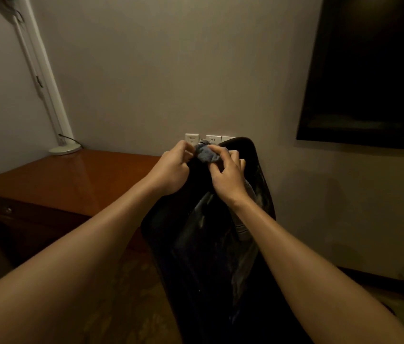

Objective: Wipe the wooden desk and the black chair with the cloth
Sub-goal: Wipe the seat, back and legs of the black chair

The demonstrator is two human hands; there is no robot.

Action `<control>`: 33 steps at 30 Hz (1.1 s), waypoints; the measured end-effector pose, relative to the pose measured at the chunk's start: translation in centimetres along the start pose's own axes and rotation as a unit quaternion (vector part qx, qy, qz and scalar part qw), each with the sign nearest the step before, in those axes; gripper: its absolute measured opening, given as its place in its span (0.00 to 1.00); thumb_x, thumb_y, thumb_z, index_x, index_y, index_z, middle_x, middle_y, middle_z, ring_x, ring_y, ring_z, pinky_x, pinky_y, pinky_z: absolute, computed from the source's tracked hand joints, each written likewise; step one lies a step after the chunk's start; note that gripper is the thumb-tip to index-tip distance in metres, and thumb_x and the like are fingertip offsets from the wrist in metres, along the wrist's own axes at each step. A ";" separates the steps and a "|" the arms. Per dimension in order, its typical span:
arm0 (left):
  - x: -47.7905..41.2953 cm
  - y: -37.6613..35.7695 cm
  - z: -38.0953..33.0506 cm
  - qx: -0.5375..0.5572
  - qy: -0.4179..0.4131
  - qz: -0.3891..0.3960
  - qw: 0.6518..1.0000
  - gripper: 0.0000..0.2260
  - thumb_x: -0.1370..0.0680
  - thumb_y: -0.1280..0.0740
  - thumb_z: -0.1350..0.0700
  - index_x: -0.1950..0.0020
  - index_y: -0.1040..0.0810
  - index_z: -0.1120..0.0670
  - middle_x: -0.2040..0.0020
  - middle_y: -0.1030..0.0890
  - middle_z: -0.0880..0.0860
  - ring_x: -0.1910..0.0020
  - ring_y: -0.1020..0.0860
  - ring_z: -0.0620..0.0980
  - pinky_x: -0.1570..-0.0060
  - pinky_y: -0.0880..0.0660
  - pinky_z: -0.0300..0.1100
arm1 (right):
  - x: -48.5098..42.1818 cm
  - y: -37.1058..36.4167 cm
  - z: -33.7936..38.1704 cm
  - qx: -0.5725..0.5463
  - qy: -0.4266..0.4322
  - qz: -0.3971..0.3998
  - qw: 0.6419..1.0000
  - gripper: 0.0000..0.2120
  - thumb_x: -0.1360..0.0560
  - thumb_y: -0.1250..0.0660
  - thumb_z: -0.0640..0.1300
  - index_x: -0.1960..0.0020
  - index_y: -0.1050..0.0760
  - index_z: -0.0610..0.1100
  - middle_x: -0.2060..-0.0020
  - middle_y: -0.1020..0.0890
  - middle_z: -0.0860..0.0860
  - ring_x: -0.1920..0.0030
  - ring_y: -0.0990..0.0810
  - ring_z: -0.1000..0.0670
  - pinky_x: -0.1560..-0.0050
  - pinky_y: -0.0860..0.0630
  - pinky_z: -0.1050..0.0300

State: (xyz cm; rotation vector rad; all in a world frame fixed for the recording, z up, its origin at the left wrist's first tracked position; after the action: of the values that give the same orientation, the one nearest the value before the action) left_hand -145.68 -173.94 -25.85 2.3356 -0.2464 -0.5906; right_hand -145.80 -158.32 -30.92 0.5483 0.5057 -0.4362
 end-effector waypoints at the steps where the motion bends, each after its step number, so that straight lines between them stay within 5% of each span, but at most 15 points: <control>1: 0.0 0.2 0.1 0.005 0.006 -0.013 1.000 0.20 0.25 0.47 0.71 0.40 0.28 0.53 0.38 0.22 0.57 0.36 0.24 0.53 0.43 0.29 0.42 | 0.6 -0.1 0.3 -0.007 -0.001 0.005 1.000 0.18 0.20 0.38 0.47 0.32 0.29 0.60 0.42 0.32 0.52 0.38 0.37 0.49 0.32 0.35 0.50; 6: 0.6 1.1 -0.3 -0.010 0.000 -0.098 0.995 0.06 0.18 0.44 0.62 0.46 0.28 0.55 0.49 0.20 0.57 0.50 0.22 0.56 0.54 0.28 0.46 | 3.6 -0.1 1.8 -0.026 -0.015 0.013 0.999 0.18 0.20 0.36 0.46 0.32 0.29 0.60 0.42 0.32 0.55 0.38 0.37 0.51 0.31 0.35 0.48; 12: 1.3 2.2 -1.5 -0.095 -0.022 -0.152 0.984 0.09 0.16 0.44 0.52 0.50 0.27 0.54 0.52 0.27 0.52 0.53 0.27 0.52 0.54 0.32 0.46 | 6.3 0.2 4.0 -0.022 -0.008 0.034 0.999 0.17 0.20 0.37 0.47 0.32 0.29 0.58 0.40 0.31 0.51 0.37 0.35 0.49 0.31 0.34 0.46; 18: 2.2 1.6 -1.5 0.025 0.006 -0.076 0.997 0.10 0.18 0.41 0.56 0.52 0.20 0.54 0.53 0.19 0.52 0.54 0.21 0.49 0.56 0.27 0.40 | 9.2 -0.4 5.1 -0.065 -0.001 0.046 0.997 0.15 0.20 0.36 0.48 0.35 0.28 0.59 0.40 0.35 0.53 0.35 0.35 0.49 0.30 0.32 0.45; 22: 3.6 2.1 -1.9 0.139 0.074 0.000 0.987 0.17 0.17 0.42 0.49 0.47 0.17 0.57 0.52 0.17 0.53 0.52 0.19 0.51 0.50 0.23 0.44 | 11.0 -0.3 6.1 -0.084 0.007 0.054 0.995 0.14 0.20 0.35 0.47 0.37 0.28 0.60 0.40 0.36 0.53 0.34 0.35 0.48 0.30 0.31 0.44; 33: 6.5 2.6 -3.3 0.007 0.103 0.100 0.990 0.19 0.19 0.36 0.49 0.31 0.23 0.57 0.34 0.22 0.54 0.36 0.24 0.52 0.42 0.33 0.40 | 17.2 -0.1 8.0 -0.085 0.054 0.050 0.994 0.16 0.22 0.34 0.41 0.41 0.28 0.59 0.41 0.34 0.53 0.36 0.31 0.48 0.34 0.29 0.44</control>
State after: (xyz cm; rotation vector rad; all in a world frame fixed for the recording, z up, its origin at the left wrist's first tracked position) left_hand -138.42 -176.07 -24.19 2.3289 -0.3844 -0.2482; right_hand -129.60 -167.41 -34.66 0.4319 0.6110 -0.2645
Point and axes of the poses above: each hand's wrist, its own x-axis away from the middle knuckle, its own y-axis out of the back of the hand, z = x × y, the point moved 5 cm from there along -x, towards the middle knuckle
